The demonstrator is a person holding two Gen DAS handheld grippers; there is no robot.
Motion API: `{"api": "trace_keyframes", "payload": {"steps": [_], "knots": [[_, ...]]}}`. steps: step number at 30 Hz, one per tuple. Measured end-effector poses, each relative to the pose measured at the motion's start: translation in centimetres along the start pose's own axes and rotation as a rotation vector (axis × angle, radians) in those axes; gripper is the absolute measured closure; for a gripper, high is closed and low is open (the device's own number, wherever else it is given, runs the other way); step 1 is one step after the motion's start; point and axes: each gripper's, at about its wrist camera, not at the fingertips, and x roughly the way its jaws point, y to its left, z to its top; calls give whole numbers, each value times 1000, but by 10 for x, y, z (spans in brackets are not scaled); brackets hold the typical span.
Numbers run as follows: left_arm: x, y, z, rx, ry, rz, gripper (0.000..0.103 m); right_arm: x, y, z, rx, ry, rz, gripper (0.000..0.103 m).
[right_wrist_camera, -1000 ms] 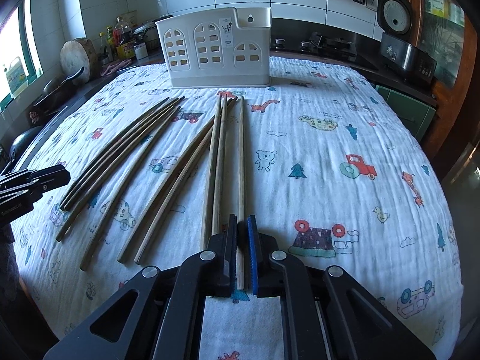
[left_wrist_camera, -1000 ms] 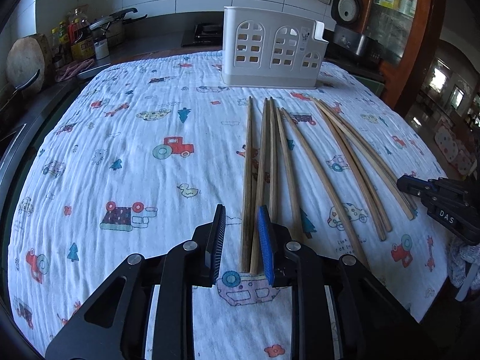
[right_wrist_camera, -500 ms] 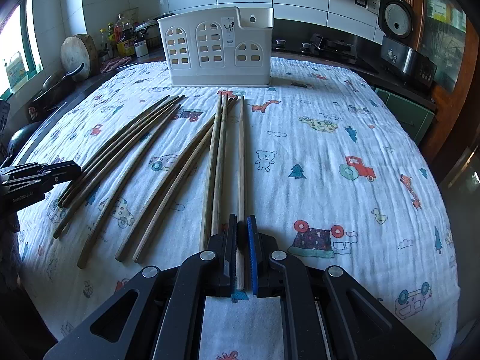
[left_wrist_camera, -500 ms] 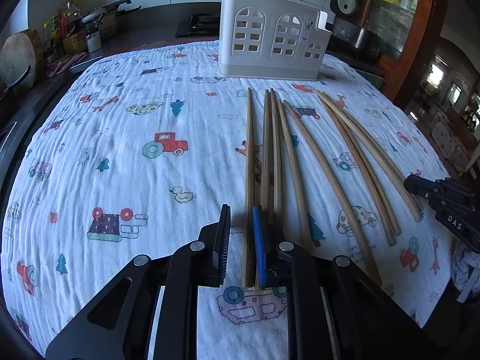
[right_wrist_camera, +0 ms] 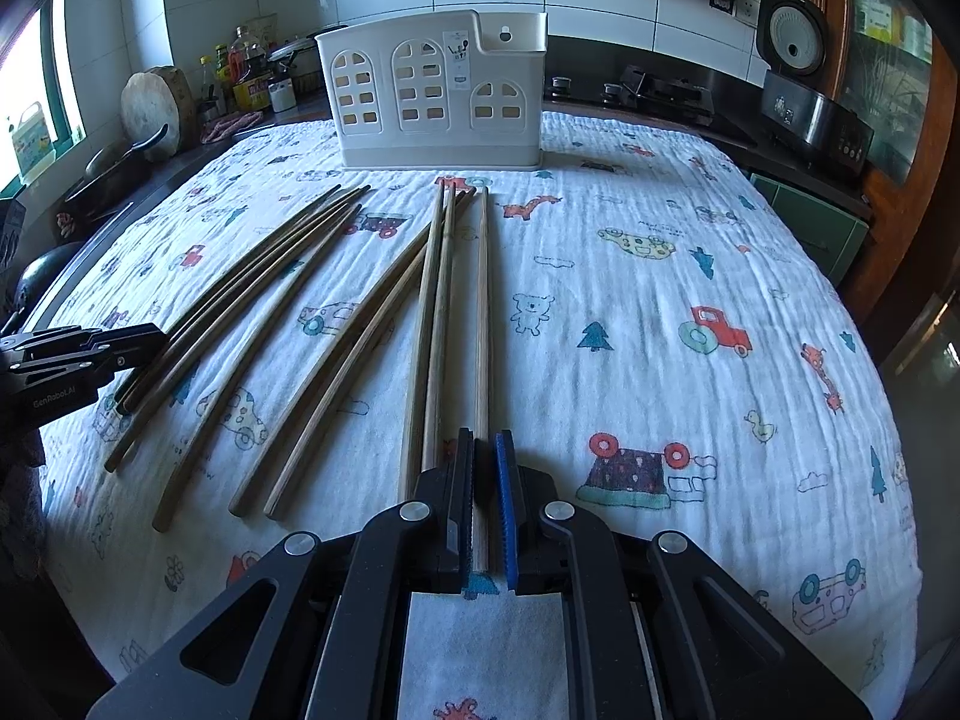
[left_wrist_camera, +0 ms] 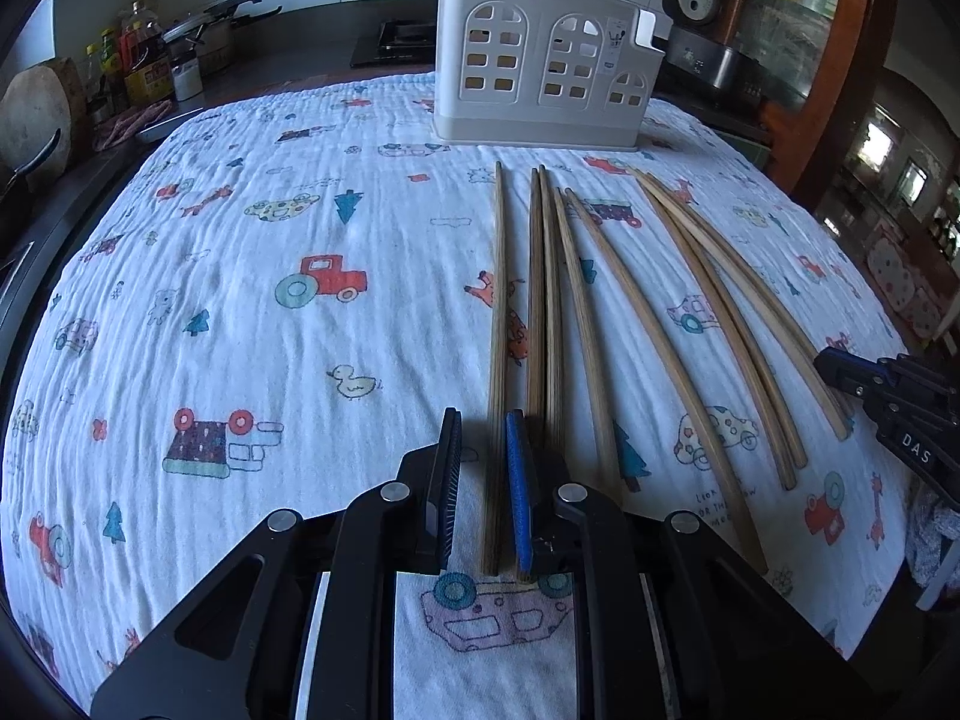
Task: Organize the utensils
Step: 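Close the left gripper on its chopstick while the right gripper closes on its own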
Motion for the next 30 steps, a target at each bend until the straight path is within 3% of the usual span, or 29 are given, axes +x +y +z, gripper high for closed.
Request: {"api": "trace_keyframes", "payload": {"steps": [15,19,30], "knots": [[2,-12,-1,33,-8,56,88,1,0,-1,2,-4,-1,95],[1,-10,1,16,-4,50,96,2,1,0,-1,-5,-8,96],[-16,-12,6,9,-19,15,97,-25,-1,9,-1,-82,-4,96]]}}
